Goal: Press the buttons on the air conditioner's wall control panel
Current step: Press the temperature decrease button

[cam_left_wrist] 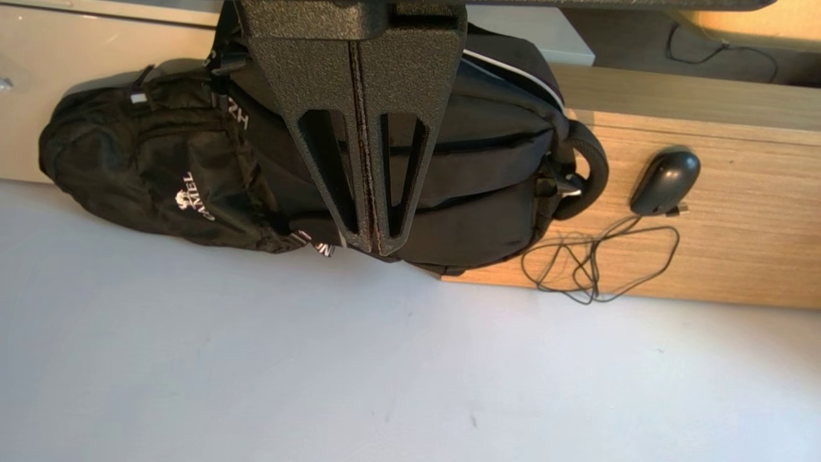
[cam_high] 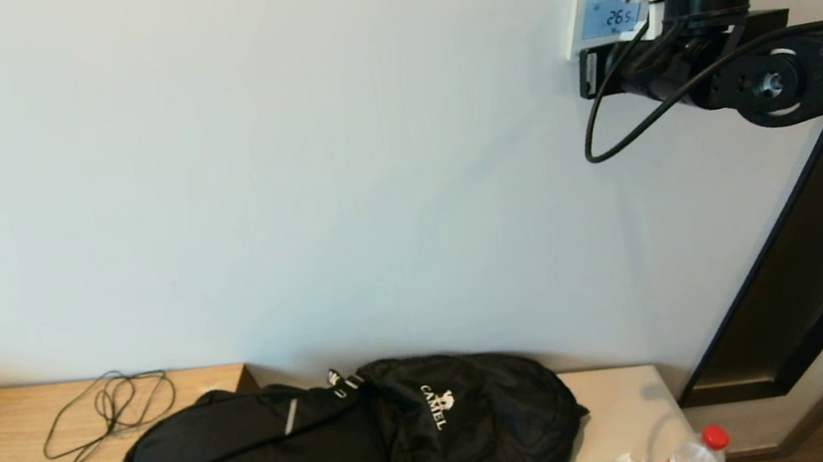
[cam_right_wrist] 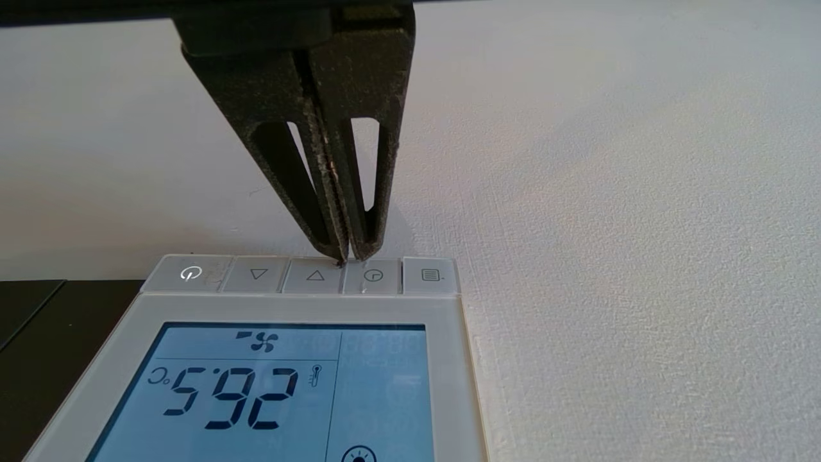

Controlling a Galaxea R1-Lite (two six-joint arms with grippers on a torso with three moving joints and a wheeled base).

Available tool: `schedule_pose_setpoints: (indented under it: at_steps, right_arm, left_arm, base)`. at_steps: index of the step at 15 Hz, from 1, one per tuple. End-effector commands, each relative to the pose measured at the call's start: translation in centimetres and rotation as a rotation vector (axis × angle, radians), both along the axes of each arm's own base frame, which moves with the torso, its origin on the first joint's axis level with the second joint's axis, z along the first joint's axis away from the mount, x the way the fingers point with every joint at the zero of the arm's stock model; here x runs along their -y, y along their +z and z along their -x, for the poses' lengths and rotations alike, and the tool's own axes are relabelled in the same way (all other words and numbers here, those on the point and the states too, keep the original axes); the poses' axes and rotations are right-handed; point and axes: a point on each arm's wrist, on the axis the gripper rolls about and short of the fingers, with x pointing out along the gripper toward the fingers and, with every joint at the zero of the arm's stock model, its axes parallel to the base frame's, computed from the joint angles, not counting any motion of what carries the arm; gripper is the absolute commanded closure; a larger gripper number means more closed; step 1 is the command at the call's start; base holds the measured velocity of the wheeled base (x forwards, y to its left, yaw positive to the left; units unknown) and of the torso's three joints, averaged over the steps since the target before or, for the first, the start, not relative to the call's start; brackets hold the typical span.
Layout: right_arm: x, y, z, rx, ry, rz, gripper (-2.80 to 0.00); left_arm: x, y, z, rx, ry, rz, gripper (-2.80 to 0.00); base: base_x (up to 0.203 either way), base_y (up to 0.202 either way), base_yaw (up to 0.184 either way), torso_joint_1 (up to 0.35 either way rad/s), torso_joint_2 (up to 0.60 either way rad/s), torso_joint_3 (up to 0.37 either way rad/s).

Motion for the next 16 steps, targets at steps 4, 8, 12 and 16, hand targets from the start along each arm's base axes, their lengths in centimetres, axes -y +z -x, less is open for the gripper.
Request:
schedule_pose_setpoints:
  at_steps: [4, 8, 12, 16]
  right_arm:
    - [0.2, 0.0, 0.2, -0.001, -0.004, 0.0, 0.0]
    - [0.3, 0.8, 1.2, 0.015, -0.003, -0.003, 0.0]
    - [0.3, 0.9, 1.2, 0.017, -0.003, -0.002, 0.0]
    - [0.2, 0.5, 0.6, 0.011, -0.003, -0.001, 0.0]
  left_arm:
    - [0.0, 0.0, 0.0, 0.001, 0.0, 0.0, 0.0]
    - [0.0, 0.0, 0.0, 0.001, 0.0, 0.0, 0.0]
    - [0.0, 0.0, 0.0, -0.001, 0.0, 0.0, 0.0]
    - [0.0, 0.0, 0.0, 0.001, 0.0, 0.0, 0.0]
  base:
    - [0.0, 0.0, 0.0, 0.0, 0.0, 0.0]
    - [0.0, 0.0, 0.0, 0.0, 0.0, 0.0]
    - [0.0, 0.0, 0.0, 0.0, 0.0, 0.0]
    - [0.0, 0.0, 0.0, 0.0, 0.0, 0.0]
